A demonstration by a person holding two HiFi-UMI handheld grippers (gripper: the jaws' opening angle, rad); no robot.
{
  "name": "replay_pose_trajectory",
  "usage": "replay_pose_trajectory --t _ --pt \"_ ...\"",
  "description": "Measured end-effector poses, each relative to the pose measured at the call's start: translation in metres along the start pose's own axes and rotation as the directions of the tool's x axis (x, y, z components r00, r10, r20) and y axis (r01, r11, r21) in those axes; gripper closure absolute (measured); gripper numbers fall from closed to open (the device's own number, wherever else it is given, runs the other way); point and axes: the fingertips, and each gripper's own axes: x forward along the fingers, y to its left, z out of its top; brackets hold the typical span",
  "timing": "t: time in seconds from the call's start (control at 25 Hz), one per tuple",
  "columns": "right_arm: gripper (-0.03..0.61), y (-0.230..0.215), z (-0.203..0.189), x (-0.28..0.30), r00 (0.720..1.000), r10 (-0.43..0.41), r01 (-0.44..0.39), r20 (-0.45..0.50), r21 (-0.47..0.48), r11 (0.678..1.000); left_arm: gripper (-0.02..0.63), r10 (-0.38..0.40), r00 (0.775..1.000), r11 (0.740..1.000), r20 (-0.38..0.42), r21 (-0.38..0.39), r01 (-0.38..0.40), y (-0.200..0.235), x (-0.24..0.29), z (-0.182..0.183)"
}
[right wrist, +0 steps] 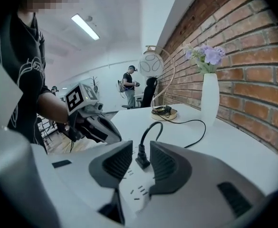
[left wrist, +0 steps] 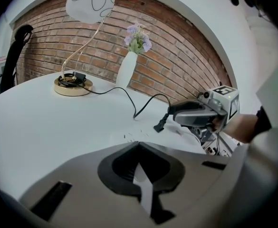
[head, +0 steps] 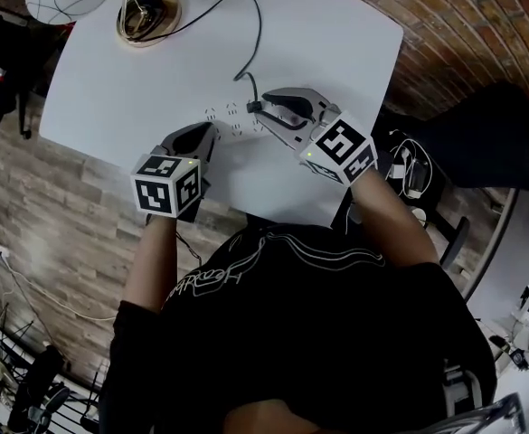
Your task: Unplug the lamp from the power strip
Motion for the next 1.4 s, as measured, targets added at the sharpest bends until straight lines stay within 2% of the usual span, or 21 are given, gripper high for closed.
replay_pose_trajectory --t 0.28,0.6,0.88,1.24,1.4 --pt "0.505 -0.001 -0.010 0.017 0.999 0.003 -0.004 -0.039 -0.032 0.999 0.611 0.012 1.000 1.000 -0.012 0.029 -0.012 -0.001 0.002 0.001" --pt "0.535 -0.003 -0.010 0.020 1.000 -0.001 0.000 -0.026 -0.034 0.999 0.611 -0.024 0.999 0.999 -0.029 0.041 0.025 -0.004 0.005 0.002" --pt "0.543 -0.002 -0.013 0.018 1.000 0.010 -0.011 -0.022 -0.078 0.997 0.611 0.035 0.998 0.992 -0.060 0.120 -0.027 -0.005 0.007 0.002" --pt "0.551 0.007 -0.008 0.015 0.998 0.054 -0.051 0.014 -0.144 0.988 0.612 0.011 0.998 0.997 -0.064 0.076 -0.006 -0.004 0.007 0.002" --pt "0.551 0.005 -0.008 0.014 0.998 0.063 -0.062 0.005 -0.121 0.991 0.612 0.025 0.997 0.994 -0.070 0.105 -0.017 -0.005 0.007 0.001"
